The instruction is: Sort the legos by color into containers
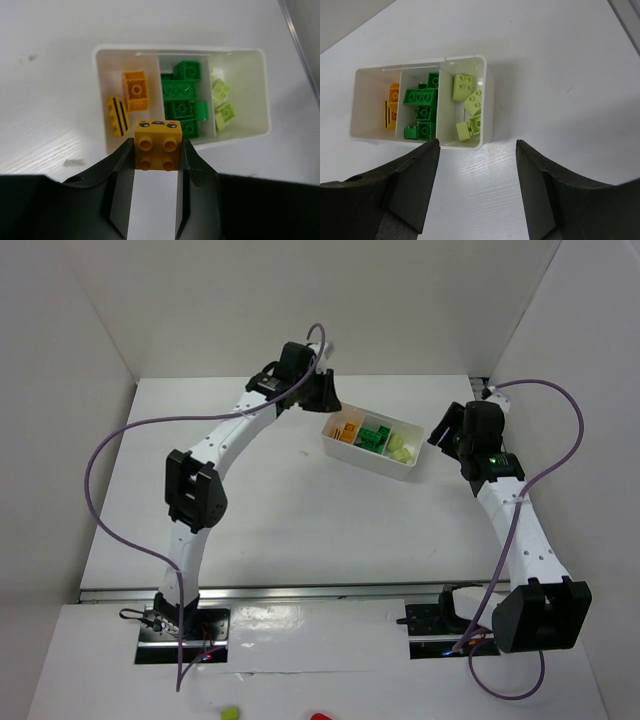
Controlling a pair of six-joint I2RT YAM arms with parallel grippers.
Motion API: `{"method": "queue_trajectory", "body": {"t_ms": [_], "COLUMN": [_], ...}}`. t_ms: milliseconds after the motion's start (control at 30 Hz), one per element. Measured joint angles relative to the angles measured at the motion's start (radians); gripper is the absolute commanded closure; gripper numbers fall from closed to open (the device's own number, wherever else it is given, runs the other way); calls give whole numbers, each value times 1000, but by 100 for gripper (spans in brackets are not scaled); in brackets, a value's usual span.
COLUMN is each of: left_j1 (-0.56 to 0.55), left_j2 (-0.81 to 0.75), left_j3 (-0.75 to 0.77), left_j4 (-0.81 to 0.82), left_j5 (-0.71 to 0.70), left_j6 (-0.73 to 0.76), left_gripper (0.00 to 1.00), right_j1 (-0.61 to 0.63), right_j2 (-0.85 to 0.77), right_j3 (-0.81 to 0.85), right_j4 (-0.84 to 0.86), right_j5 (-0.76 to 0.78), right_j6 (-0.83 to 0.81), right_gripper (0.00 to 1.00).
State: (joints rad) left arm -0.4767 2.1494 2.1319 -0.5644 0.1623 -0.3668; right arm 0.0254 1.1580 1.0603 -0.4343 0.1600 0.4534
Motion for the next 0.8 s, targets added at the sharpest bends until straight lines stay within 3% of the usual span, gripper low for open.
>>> {"method": "queue_trajectory", "body": {"t_ms": [100,133,200,300,500,567,667,800], "left_j1": [-25,-30,-32,-30,-27,-25,-20,-2], "left_j2": [96,134,187,262,287,253,142,-82], "left_j3": [127,165,202,231,230,208,126,-31], "left_j4": [13,12,14,15,1,5,2,8], "left_j5": [29,38,48,55,71,78,84,98], "left_j6": [-23,-33,-40,-59,-85,-85,-82,-73], "left_gripper": [83,60,32,9,6,3,0,0], "right_j1": [0,0,0,0,0,0,0,1], "right_j2": [0,0,0,-2,-5,-6,1,40], "right_j3": [0,0,0,0,0,0,18,81], "right_j4": [0,0,0,0,-1,-2,-33,-101], "right_j5": [2,2,6,9,22,35,90,253], "right_j6": [-1,-1,-1,-2,-2,-2,0,34], "right_gripper": [30,30,30,30,27,13,0,0]}}
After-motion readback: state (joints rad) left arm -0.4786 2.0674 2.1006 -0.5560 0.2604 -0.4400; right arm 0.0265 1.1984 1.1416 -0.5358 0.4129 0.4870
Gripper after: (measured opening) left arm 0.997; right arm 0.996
